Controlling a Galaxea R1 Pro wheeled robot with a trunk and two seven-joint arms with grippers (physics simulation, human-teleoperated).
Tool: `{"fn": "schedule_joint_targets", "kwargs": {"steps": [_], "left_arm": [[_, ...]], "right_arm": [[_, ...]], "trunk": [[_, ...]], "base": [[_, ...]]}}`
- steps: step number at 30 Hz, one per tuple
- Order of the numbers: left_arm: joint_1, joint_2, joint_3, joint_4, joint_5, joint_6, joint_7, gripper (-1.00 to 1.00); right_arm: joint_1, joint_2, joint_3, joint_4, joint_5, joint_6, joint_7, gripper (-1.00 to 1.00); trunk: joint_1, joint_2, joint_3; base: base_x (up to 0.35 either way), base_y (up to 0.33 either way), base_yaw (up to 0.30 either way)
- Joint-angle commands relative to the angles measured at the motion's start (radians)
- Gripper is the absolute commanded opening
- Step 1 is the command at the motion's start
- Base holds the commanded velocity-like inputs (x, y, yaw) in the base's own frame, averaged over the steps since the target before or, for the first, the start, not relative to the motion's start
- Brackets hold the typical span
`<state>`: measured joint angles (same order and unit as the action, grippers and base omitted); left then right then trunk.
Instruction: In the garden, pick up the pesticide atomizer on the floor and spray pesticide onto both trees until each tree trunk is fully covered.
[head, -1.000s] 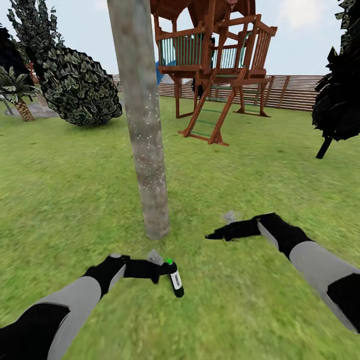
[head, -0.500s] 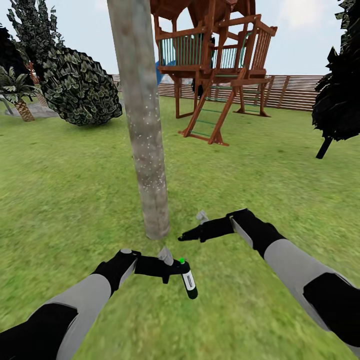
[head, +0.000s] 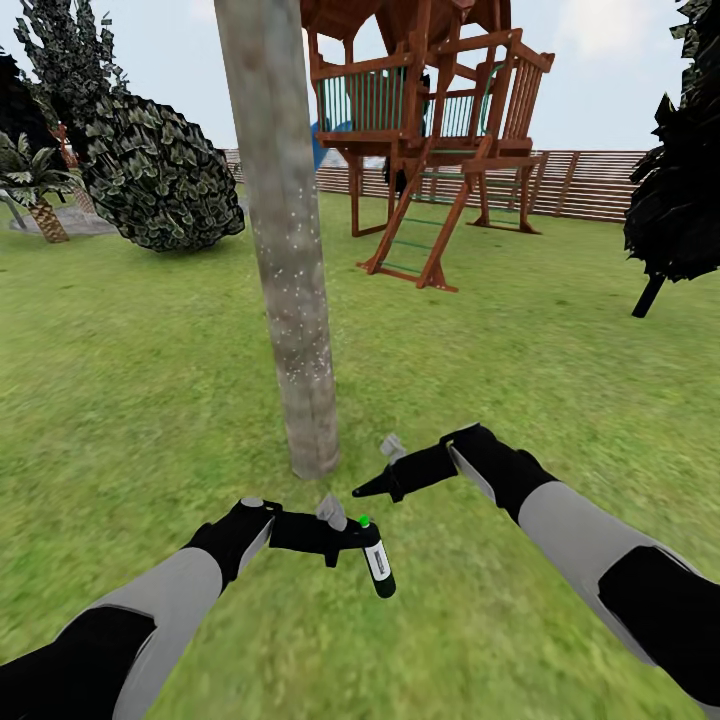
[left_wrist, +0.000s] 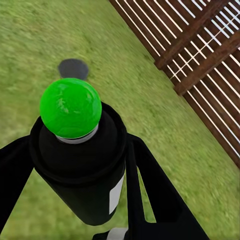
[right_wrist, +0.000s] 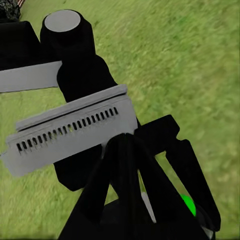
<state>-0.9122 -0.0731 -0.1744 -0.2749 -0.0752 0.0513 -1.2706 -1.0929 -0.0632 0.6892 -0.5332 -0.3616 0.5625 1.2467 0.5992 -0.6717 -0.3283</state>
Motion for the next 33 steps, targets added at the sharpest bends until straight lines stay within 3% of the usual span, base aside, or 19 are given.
{"fn": "schedule_joint_targets", "kwargs": {"steps": [1,33], "left_arm": [[-0.001,-0.001,0.006,-0.001,-0.008,0.005,-0.004,-1.00],[-0.001,-0.001,0.006,-0.001,-0.007,0.004,-0.006,-1.00]], "right_arm": [[-0.001,-0.001,0.007,-0.001,-0.010,0.008,-0.001,-1.00],[0.005,0.010,0.013,0.082,-0.001,0.002,-0.018,-1.00]], "trunk": [[0.000,-0.001,-0.001],[0.000,-0.001,-0.001]], "base": [[0.000,0.000,0.000],[0.000,0.000,0.000]]}}
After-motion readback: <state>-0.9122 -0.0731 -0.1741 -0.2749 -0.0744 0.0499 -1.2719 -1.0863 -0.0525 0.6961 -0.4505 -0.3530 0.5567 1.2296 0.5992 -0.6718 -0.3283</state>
